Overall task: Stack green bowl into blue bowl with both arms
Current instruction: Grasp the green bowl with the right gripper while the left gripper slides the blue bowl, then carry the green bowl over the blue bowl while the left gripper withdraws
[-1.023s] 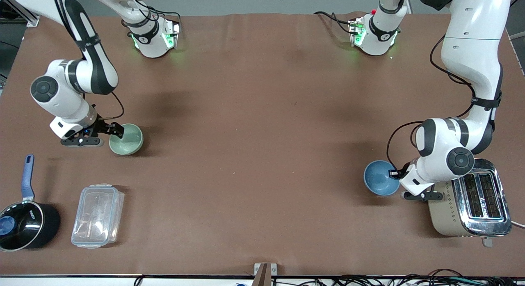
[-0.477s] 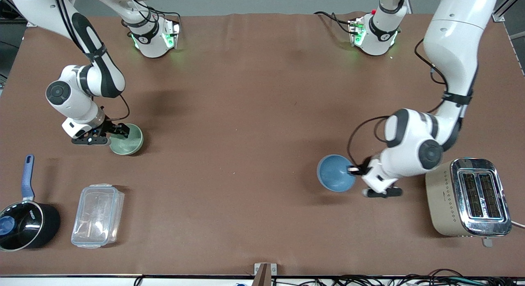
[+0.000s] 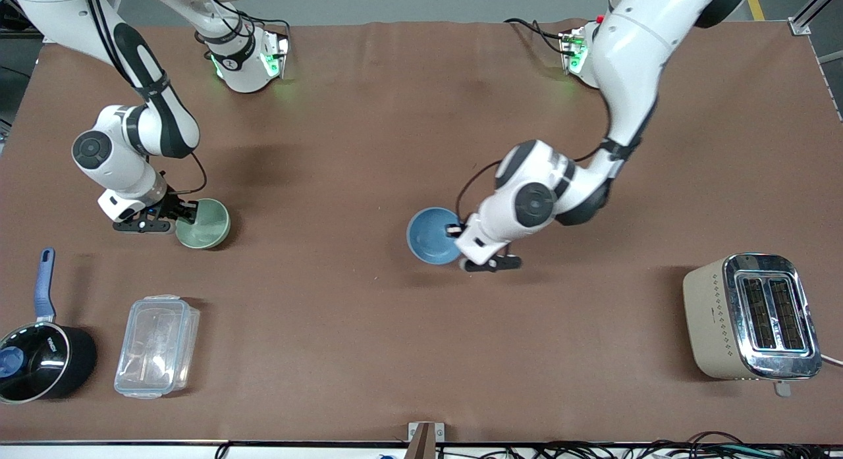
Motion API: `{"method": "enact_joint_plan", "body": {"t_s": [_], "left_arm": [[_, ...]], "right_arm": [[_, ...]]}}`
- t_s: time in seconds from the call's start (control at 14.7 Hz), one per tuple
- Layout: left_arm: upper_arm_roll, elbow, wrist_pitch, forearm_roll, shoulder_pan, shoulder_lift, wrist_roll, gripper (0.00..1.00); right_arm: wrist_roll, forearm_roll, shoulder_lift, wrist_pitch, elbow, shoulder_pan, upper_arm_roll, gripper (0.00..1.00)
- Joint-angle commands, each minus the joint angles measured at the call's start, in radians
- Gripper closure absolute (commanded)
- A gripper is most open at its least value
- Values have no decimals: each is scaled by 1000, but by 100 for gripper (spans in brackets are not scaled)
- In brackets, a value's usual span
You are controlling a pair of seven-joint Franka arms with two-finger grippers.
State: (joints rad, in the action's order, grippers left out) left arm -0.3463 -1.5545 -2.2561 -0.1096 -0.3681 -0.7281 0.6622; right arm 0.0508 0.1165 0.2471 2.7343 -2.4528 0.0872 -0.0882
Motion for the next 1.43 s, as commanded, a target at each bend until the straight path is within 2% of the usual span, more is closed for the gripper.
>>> {"method": "enact_joint_plan", "body": {"t_s": [0.0,0.2,0.27,0.34,0.41,0.48,0.55,0.68,0.82,0.89,1.16,1.3,1.36], "left_arm": [[44,69,-17,13,-61,-60,53,100],[72,90,-17,19,-104,-73,80,99],[73,91,-19,19,-112,-76,83,94],[78,93,-19,19,-114,-76,83,77],[79,93,-17,19,-111,-71,91,49],[82,94,-17,21,-109,-65,102,10],[92,94,-13,30,-107,-51,103,0],[131,102,16,65,-98,5,99,0],[173,114,99,134,-69,68,91,0],[176,137,145,171,-49,96,88,0],[176,174,332,248,83,235,2,0],[171,174,374,243,162,324,-105,0],[127,174,407,225,260,347,-172,0]], "right_arm": [[-11,-37,-11,-17,9,14,5,99],[-12,-54,-58,-242,112,9,5,100],[-14,-73,-67,-357,176,3,5,100],[-14,-98,-68,-460,243,-4,5,100],[-19,-116,-66,-575,317,-10,8,99],[-22,-127,-65,-660,375,-18,12,99],[-41,-130,-65,-721,423,-38,12,99],[-125,-130,-68,-790,475,-78,27,99],[-277,-130,-75,-831,514,-106,100,99],[-369,-130,-77,-841,529,-107,157,99],[-745,-130,-69,-828,575,-121,385,99],[-876,-129,-33,-823,639,-177,427,99],[-938,-127,-6,-823,678,-222,430,99]]}}
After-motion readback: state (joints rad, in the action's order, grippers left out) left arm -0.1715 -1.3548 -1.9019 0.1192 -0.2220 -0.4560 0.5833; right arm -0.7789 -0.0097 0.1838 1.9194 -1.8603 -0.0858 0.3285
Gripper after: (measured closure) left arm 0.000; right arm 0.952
